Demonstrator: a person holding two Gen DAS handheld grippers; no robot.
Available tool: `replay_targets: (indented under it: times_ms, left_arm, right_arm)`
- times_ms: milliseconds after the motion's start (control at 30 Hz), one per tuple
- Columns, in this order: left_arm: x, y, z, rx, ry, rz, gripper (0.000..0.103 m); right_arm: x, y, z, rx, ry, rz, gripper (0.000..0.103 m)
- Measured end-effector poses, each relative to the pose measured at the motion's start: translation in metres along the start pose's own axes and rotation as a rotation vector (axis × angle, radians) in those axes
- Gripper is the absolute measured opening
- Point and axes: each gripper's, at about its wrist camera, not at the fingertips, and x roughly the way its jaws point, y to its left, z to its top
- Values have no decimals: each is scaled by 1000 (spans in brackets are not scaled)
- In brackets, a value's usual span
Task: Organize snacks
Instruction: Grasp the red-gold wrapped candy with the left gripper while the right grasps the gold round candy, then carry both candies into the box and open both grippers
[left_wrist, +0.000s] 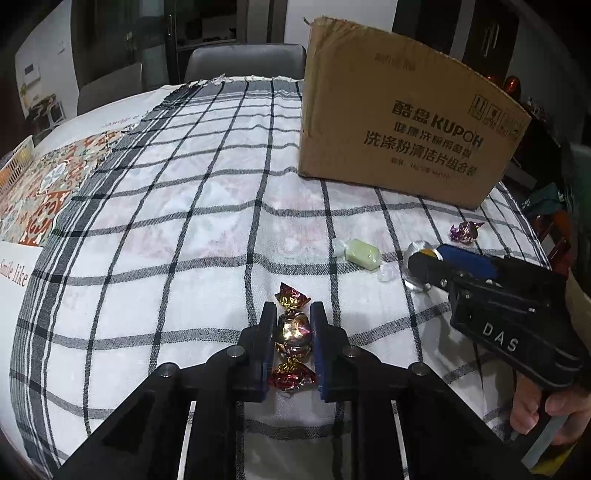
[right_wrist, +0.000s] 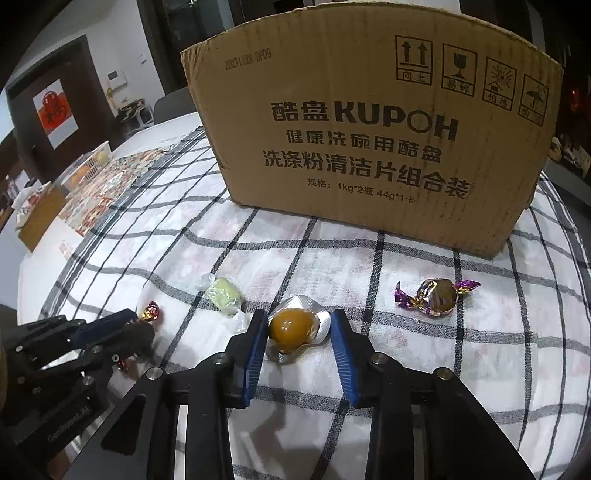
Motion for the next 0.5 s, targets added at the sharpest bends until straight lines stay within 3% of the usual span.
replay_targets:
  times_ms: [500]
  left_arm:
    - [-40,-15,9,36,-85,-32,19]
  right_arm:
    - [-55,4,1,3,-103,-2,36]
